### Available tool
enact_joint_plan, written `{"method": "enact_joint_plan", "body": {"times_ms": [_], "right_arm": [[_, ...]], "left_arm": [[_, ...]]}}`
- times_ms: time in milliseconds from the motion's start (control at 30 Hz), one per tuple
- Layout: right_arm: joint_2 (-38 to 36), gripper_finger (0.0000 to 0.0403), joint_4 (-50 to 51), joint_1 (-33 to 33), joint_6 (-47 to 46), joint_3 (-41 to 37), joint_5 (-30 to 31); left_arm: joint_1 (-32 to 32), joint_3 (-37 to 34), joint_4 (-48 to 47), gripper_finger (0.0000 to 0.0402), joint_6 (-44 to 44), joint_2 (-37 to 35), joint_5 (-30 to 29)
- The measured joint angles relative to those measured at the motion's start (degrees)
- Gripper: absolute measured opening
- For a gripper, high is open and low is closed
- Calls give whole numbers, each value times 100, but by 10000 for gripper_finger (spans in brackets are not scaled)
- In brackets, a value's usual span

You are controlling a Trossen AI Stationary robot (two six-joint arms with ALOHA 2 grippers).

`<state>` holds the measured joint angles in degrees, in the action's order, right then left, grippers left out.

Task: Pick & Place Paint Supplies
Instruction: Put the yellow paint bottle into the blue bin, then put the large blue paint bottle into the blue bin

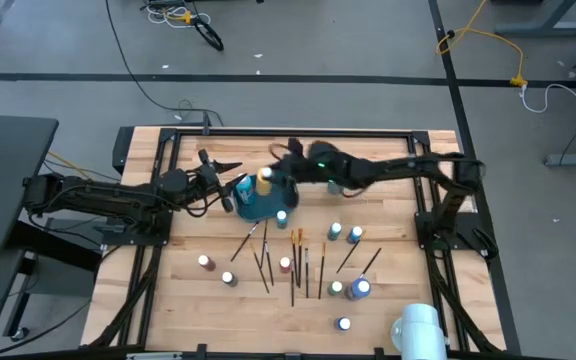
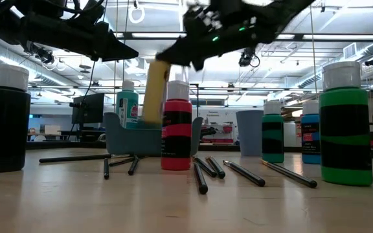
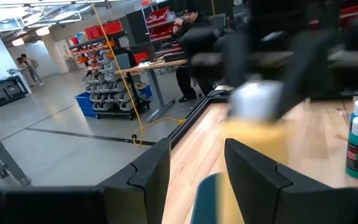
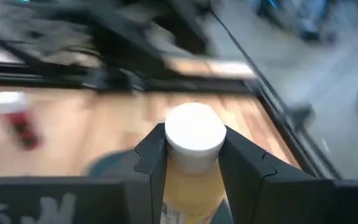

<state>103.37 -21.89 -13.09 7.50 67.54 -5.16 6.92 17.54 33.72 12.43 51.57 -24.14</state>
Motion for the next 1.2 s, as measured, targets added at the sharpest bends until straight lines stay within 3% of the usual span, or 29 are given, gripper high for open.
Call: {"method": "enact_joint_plan", "body": {"times_ms": [100, 300, 500, 900, 1200], "right_arm": [[448, 117, 204, -52, -214, 373, 220], [1068, 117, 220, -91, -393, 736, 96], [1231, 121, 137, -133, -416, 764, 91], [1202, 175, 143, -137, -345, 751, 138], [339, 200, 1155, 32, -106, 742, 143]], "left_arm": [[0, 0, -2, 163, 0, 0, -1], [0, 0, -5, 163, -9, 0, 172], [1, 0, -17, 163, -15, 1, 281], [0, 0, -64, 163, -18, 1, 281], [0, 0, -163, 163, -20, 1, 282]]}}
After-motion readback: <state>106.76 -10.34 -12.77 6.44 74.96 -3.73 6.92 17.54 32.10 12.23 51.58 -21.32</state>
